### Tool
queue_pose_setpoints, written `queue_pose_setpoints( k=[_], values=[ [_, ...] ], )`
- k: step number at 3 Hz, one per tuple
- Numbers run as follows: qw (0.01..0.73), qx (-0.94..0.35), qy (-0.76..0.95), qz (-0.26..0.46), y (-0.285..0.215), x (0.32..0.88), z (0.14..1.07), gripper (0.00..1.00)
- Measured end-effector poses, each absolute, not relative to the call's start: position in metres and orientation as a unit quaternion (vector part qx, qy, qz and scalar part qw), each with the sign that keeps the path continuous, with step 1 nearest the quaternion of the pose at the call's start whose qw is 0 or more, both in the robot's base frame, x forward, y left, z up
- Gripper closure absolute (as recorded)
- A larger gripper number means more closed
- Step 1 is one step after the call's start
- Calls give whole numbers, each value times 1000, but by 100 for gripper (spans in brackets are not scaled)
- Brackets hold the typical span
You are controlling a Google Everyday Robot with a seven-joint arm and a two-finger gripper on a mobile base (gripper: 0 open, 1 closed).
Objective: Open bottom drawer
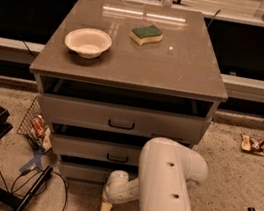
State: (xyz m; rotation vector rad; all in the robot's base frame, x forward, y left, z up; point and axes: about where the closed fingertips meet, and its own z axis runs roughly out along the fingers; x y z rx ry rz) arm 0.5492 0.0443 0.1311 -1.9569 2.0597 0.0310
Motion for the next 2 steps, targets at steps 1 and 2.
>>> queue_pose_setpoints(
  k=[1,2],
  values=[
    [127,-693,710,-15,54,551,119,16],
    [123,-694,709,-18,53,551,118,40]
  ],
)
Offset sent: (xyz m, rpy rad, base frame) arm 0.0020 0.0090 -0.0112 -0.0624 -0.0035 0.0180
